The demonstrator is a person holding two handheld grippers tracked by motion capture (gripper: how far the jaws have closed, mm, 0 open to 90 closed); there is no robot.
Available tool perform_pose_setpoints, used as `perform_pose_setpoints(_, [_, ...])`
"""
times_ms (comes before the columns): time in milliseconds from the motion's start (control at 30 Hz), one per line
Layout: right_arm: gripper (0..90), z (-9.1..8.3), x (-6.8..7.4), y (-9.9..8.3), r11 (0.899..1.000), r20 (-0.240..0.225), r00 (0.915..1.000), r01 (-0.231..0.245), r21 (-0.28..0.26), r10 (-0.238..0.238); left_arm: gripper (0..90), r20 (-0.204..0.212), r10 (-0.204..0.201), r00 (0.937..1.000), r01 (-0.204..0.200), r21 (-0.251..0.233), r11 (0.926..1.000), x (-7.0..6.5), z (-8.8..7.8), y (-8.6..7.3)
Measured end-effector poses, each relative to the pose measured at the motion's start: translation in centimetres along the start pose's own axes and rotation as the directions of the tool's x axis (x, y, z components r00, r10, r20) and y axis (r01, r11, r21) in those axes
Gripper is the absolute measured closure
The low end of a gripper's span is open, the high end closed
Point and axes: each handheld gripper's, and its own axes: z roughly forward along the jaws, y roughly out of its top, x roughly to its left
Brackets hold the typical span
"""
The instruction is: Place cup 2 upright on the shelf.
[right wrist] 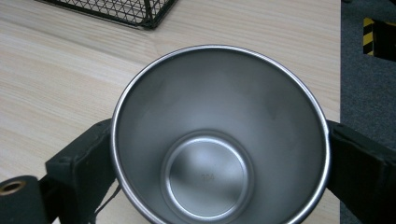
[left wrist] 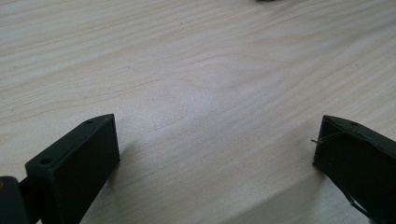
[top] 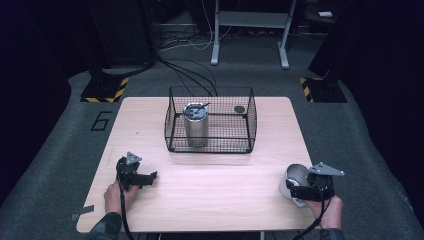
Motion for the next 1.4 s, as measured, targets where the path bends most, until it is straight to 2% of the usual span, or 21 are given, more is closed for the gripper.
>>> perform_pose_setpoints(67, [5.7,0.0,0.0,0.0,1.0,0.0,1.0,0.009,-0.005,-0.009,0.0,-0.001,-0.005,1.0,0.005,-0.009,0.9999,0.0,0.1,0.0])
perform_pose_setpoints(133, [5.8,0.1,-0.1,0.1,1.0,-0.003,0.9999,0.015,0.001,-0.015,0.0,0.0,0.01,0.9999,-0.01,0.006,0.9999,0.1,0.0,0.1])
perform_pose_setpoints(400, [6.0,0.2,0.3,0.5,1.0,-0.001,0.9998,0.02,0.001,-0.02,0.0,-0.001,-0.001,1.0,0.001,-0.001,1.0,0.0,0.0,0.0])
perform_pose_setpoints(533, [6.0,0.2,0.6,1.0,1.0,-0.018,0.9996,0.023,-0.018,-0.024,0.0,-0.001,0.01,1.0,-0.01,0.0,1.0,0.1,0.0,0.0])
perform_pose_setpoints(567, [6.0,0.1,0.8,1.1,1.0,-0.02,0.9995,0.023,-0.019,-0.023,0.0,0.001,-0.003,1.0,0.003,0.002,1.0,0.0,0.0,0.0])
perform_pose_setpoints(600, [6.1,0.1,0.9,1.2,0.999,-0.021,0.9993,0.032,-0.02,-0.033,0.0,-0.004,0.017,0.9998,-0.017,-0.001,0.9998,0.1,0.0,0.0])
perform_pose_setpoints(733, [6.1,0.0,1.3,1.9,0.999,-0.029,0.9986,0.044,-0.019,-0.044,0.0,-0.004,0.017,0.9999,-0.017,-0.001,0.9999,0.1,0.0,0.0])
perform_pose_setpoints(767, [6.0,-0.1,1.4,2.0,0.999,-0.031,0.9986,0.042,-0.017,-0.042,0.0,-0.005,-0.002,1.0,0.002,-0.015,0.9999,0.0,0.1,0.0])
perform_pose_setpoints(800, [6.0,-0.1,1.5,2.1,0.999,-0.034,0.9985,0.042,-0.02,-0.043,0.0,-0.003,0.008,1.0,-0.008,-0.007,0.9999,0.1,0.0,0.0])
perform_pose_setpoints(833, [6.0,-0.1,1.5,2.2,0.999,-0.036,0.9981,0.05,-0.02,-0.051,0.0,-0.005,-0.005,1.0,0.005,-0.017,0.9998,0.0,0.1,0.0])
perform_pose_setpoints(1167, [6.1,-0.1,2.2,3.2,0.998,-0.061,0.9965,0.055,-0.023,-0.057,0.0,-0.005,-0.002,1.0,0.002,-0.019,0.9998,0.0,0.1,0.0])
perform_pose_setpoints(1200, [6.0,-0.1,2.3,3.3,0.998,-0.063,0.9963,0.057,-0.024,-0.059,0.0,-0.006,-0.001,1.0,0.001,-0.018,0.9998,0.0,0.1,0.0])
perform_pose_setpoints(1233, [6.0,-0.1,2.5,3.4,0.998,-0.067,0.9964,0.05,-0.024,-0.052,0.0,-0.004,0.019,0.9998,-0.019,-0.001,0.9998,0.1,0.0,0.0])
perform_pose_setpoints(1400, [6.0,0.0,3.0,3.9,0.997,-0.079,0.9947,0.063,-0.032,-0.066,0.0,-0.003,0.016,0.9999,-0.016,-0.001,0.9999,0.1,0.0,0.0])
